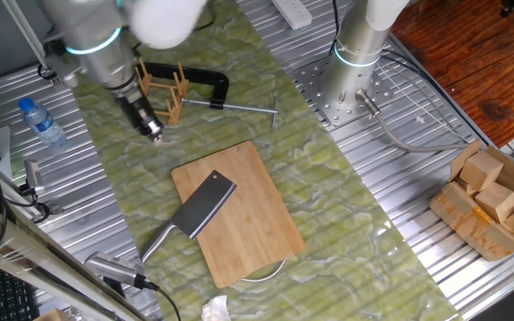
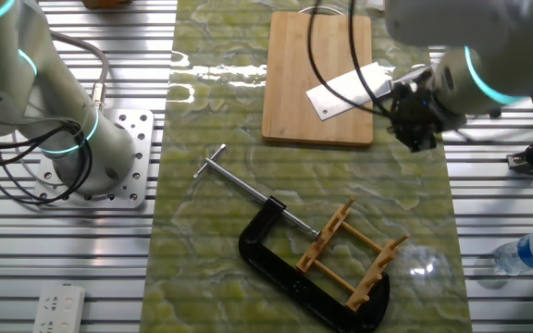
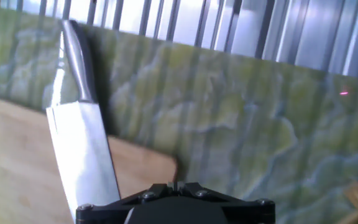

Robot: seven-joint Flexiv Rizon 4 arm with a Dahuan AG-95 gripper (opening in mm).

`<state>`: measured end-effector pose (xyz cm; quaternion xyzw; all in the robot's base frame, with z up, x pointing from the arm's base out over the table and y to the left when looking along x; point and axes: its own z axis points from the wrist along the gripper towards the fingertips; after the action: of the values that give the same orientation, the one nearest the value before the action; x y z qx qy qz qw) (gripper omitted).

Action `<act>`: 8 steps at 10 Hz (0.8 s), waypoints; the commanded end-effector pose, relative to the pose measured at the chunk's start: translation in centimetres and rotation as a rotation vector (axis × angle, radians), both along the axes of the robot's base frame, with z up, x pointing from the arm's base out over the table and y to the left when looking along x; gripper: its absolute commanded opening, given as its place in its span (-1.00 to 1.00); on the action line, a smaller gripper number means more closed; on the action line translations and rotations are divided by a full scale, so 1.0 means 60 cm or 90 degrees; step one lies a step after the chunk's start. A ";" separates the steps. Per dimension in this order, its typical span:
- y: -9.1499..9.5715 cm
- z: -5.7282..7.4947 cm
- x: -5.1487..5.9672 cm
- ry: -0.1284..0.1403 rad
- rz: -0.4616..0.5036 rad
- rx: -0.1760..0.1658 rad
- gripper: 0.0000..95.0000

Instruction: Put the knife on the knife rack

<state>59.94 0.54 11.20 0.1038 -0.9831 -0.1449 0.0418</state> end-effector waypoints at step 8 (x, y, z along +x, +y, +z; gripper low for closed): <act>0.088 -0.058 0.037 0.035 0.014 0.093 -1.00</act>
<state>62.08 5.79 7.68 0.1127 -0.9673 -0.2183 0.0634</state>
